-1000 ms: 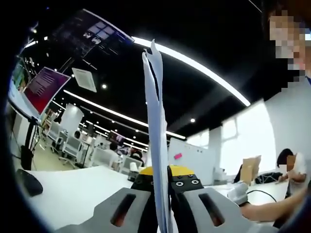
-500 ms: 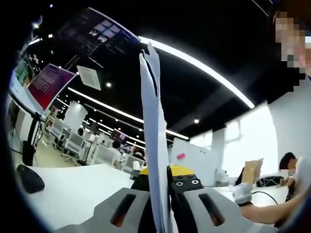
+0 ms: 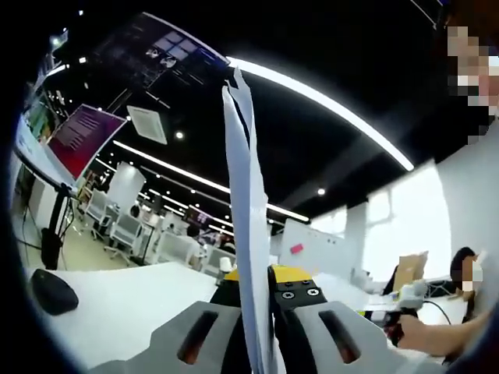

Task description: Organize the stack of printing papers by aligning and flattening the scattered papers on the table

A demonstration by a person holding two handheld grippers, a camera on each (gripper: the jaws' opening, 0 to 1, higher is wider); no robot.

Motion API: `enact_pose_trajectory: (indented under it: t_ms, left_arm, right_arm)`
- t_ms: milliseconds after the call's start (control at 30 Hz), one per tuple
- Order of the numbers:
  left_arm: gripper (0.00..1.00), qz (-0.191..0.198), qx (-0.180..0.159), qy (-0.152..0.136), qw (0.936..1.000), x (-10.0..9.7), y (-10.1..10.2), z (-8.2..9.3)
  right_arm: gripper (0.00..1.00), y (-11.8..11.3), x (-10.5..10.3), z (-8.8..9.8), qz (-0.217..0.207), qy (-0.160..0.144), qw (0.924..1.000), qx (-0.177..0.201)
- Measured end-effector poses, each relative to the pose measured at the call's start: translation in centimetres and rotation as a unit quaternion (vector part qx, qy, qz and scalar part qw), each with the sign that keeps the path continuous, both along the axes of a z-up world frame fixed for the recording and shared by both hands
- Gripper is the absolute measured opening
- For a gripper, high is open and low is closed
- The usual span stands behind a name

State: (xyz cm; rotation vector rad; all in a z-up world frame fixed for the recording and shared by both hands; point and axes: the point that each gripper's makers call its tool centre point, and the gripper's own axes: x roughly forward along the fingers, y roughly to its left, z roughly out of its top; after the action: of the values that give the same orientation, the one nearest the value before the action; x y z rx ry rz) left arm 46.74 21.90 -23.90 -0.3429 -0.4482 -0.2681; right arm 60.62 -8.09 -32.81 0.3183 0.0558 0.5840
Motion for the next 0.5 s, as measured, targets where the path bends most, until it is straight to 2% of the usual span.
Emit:
enact_pose_trajectory:
  t_ms: [67, 100, 233, 267, 433, 500]
  left_arm:
    - [0.06, -0.001, 0.001, 0.0, 1.0, 0.0, -0.1, 0.1]
    - [0.06, -0.001, 0.002, 0.0, 1.0, 0.0, -0.1, 0.1]
    - [0.06, 0.0, 0.002, 0.001, 1.0, 0.0, 0.0, 0.1]
    - [0.06, 0.0, 0.002, 0.001, 1.0, 0.0, 0.0, 0.1]
    - [0.06, 0.001, 0.002, 0.002, 1.0, 0.0, 0.1, 0.0]
    - [0.06, 0.001, 0.002, 0.002, 1.0, -0.1, 0.1, 0.0]
  right_arm:
    - [0.0, 0.5, -0.4, 0.5, 0.004, -0.016, 0.9997, -0.018]
    - [0.0, 0.6, -0.6, 0.9, 0.001, -0.029, 0.9986, -0.044]
    - [0.0, 1.5, -1.8, 2.9, -0.007, -0.083, 0.9885, -0.127]
    - [0.0, 1.2, -0.9, 3.3, -0.008, -0.092, 0.986, -0.138]
    - [0.0, 2.2, -2.7, 5.7, 0.008, -0.118, 0.9828, -0.142]
    - [0.0, 2.1, -2.6, 6.4, 0.014, -0.121, 0.9833, -0.135]
